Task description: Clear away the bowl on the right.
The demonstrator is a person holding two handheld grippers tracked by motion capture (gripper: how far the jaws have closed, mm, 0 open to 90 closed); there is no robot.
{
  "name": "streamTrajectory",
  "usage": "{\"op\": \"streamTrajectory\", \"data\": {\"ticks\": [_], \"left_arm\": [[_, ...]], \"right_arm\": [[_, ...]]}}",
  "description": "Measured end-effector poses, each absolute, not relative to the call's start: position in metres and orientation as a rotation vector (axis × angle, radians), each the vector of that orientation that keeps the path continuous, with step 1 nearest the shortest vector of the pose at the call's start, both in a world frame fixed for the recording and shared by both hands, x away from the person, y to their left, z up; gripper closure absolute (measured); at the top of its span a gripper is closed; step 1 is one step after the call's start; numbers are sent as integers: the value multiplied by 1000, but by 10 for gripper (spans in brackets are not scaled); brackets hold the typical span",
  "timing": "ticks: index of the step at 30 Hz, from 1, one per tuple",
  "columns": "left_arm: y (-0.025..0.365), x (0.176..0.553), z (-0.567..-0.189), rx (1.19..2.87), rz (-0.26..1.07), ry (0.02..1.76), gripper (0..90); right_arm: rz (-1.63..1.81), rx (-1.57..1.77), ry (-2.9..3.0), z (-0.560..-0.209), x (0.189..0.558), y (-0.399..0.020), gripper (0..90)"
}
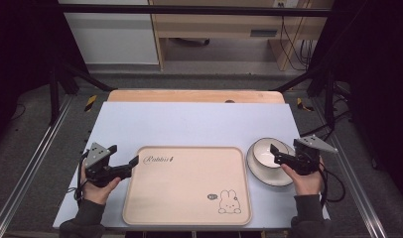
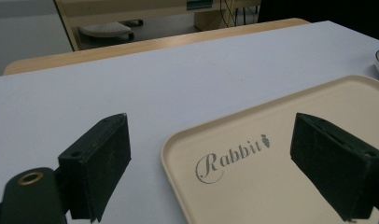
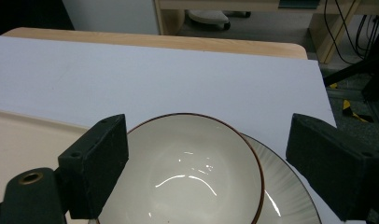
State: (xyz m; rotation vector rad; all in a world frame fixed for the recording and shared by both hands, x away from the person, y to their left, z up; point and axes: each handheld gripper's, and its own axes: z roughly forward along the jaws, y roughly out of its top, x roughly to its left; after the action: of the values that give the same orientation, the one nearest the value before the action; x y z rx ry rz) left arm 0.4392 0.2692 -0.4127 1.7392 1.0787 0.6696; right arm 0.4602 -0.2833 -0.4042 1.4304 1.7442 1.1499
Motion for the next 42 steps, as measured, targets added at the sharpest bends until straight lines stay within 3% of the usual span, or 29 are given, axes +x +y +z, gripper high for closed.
{"op": "streamTrajectory", "data": {"ticks": [25, 42], "left_arm": [[270, 441, -415, 1753, 673, 1084, 123], [269, 441, -416, 1754, 670, 1085, 125]], "right_arm": [[1086, 1516, 1785, -416, 484, -296, 187], [993, 1585, 1852, -425, 488, -299, 309]]}}
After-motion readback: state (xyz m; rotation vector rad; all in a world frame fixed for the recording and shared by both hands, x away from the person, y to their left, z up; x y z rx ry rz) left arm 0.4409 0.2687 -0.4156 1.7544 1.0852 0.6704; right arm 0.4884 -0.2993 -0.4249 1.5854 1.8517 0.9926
